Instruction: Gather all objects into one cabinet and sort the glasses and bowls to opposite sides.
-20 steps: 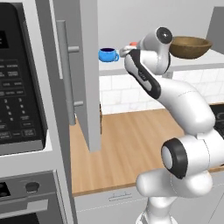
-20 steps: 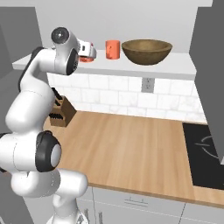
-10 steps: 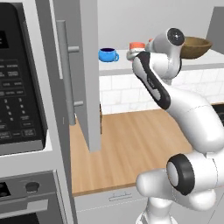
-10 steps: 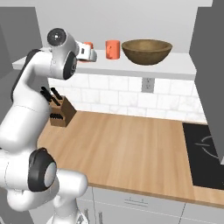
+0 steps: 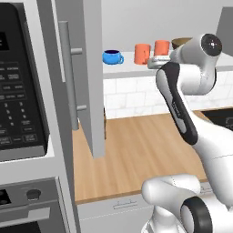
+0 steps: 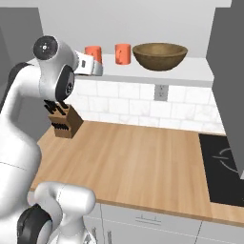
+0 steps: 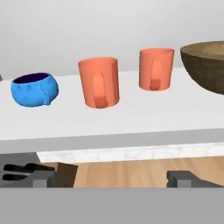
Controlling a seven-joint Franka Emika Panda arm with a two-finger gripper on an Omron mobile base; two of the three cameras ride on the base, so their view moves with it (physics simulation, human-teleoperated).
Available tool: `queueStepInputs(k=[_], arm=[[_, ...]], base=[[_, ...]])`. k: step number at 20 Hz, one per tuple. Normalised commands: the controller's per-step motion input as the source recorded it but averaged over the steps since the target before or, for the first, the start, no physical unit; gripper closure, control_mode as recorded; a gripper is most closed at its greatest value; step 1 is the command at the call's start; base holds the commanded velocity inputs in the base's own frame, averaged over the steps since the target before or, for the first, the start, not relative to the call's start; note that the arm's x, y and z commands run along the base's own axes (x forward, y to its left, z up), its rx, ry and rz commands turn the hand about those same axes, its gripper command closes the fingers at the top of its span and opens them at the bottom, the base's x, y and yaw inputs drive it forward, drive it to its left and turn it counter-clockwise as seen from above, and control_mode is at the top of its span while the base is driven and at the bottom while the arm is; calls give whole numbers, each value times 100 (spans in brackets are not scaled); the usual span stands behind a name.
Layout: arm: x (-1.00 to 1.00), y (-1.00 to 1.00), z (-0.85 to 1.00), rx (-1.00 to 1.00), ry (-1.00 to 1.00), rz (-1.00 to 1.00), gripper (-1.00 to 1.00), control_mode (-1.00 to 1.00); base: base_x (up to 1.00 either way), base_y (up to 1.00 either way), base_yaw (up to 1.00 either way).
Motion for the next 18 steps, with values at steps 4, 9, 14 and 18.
queueStepInputs(k=[4, 9, 14, 18], arm=[[-100, -20, 1, 0, 6, -6, -100, -100], [-92, -2, 1, 0, 13, -7, -100, -100], [-66, -4, 10, 0, 17, -5, -100, -100], [-68, -11, 2, 0, 16, -2, -100, -100]], base=[[0, 0, 0], [0, 0, 0], [0, 0, 0], [0, 0, 0]])
